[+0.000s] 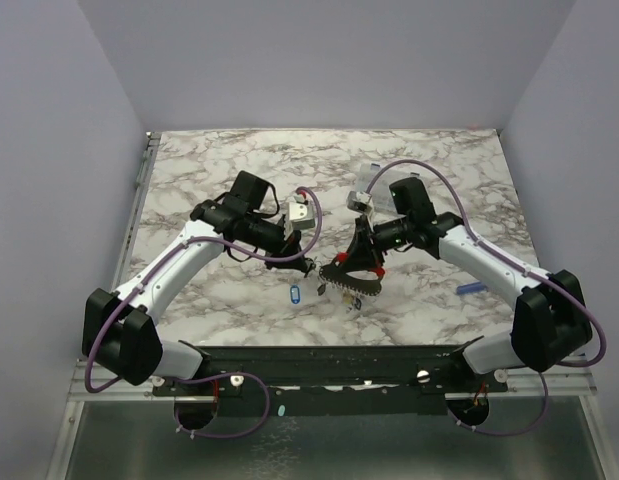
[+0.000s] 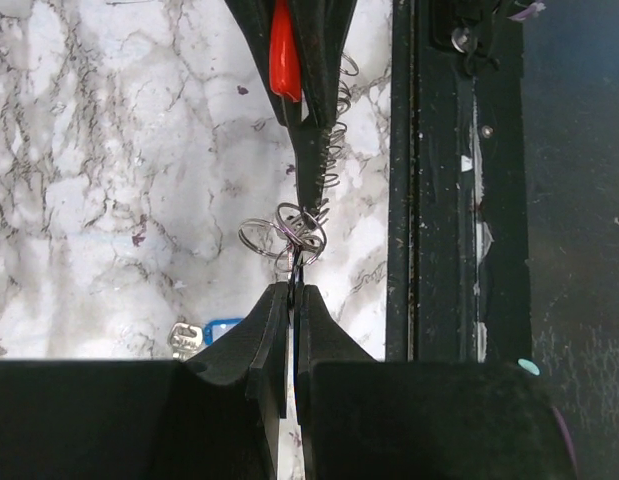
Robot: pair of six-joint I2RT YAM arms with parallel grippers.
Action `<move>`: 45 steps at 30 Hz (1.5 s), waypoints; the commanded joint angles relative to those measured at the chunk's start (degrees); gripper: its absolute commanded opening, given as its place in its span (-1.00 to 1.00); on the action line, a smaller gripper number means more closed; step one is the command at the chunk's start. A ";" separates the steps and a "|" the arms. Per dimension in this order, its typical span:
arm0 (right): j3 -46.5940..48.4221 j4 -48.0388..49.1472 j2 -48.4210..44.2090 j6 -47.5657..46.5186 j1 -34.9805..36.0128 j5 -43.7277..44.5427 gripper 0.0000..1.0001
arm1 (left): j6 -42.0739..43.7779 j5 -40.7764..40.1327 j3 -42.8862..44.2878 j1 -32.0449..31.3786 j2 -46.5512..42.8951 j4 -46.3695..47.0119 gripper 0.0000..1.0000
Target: Remove the keys from the keyring
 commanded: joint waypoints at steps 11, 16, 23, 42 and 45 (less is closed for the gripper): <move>-11.15 16.08 -2.45 1.32 0.11 -0.61 -0.76 | 2.89 -25.70 8.01 -8.30 -0.35 -0.24 -1.00; -13.31 17.99 -3.42 -0.89 0.05 -0.41 -0.75 | 4.46 -34.01 11.99 -10.04 0.76 -0.68 -1.00; -12.53 15.33 -4.38 -4.51 0.09 -1.72 -0.25 | 12.66 -35.79 12.70 -12.63 -1.51 -2.32 -1.00; -9.09 28.58 -7.64 8.77 0.09 -2.94 -0.24 | 5.43 -31.58 19.12 -16.64 1.52 -3.02 -1.00; -8.14 28.43 -7.66 8.66 0.07 -2.42 -0.24 | 4.98 -31.33 18.81 -17.02 1.42 -3.27 -1.00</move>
